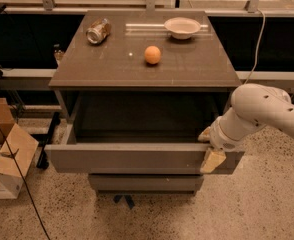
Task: Open top drawer
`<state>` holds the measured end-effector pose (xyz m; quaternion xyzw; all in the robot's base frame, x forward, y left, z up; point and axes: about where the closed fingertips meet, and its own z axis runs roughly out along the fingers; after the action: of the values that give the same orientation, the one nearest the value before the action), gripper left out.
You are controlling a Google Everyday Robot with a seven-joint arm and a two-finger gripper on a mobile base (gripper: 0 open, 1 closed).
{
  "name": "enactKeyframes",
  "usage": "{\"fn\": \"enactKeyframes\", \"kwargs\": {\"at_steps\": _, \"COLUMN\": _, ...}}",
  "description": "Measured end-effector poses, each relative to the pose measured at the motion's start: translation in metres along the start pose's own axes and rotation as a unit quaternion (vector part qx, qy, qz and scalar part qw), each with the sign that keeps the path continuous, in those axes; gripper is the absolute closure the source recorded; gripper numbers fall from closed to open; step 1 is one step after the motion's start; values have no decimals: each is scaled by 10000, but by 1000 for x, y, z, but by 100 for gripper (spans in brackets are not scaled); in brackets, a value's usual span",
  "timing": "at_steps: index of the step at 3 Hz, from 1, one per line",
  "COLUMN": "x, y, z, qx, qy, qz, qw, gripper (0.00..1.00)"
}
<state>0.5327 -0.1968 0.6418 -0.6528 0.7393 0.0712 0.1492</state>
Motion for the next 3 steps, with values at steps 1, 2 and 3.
{"fn": "enactKeyframes", "kwargs": {"at_steps": 1, "x": 0, "y": 0, "z": 1, "qx": -8, "qy": 1, "qz": -3, "qw": 10000, "gripper": 0}}
{"fn": "enactKeyframes", "kwargs": {"at_steps": 2, "x": -4, "y": 6, "z": -1, "qx": -67, "qy": 139, "qz": -168, "qw": 9997, "gripper": 0}}
{"fn": "enactKeyframes", "kwargs": {"at_steps": 3, "x": 6, "y": 42, "z": -6, "qx": -345, "qy": 293, "qz": -98, "qw": 9989, "gripper": 3}}
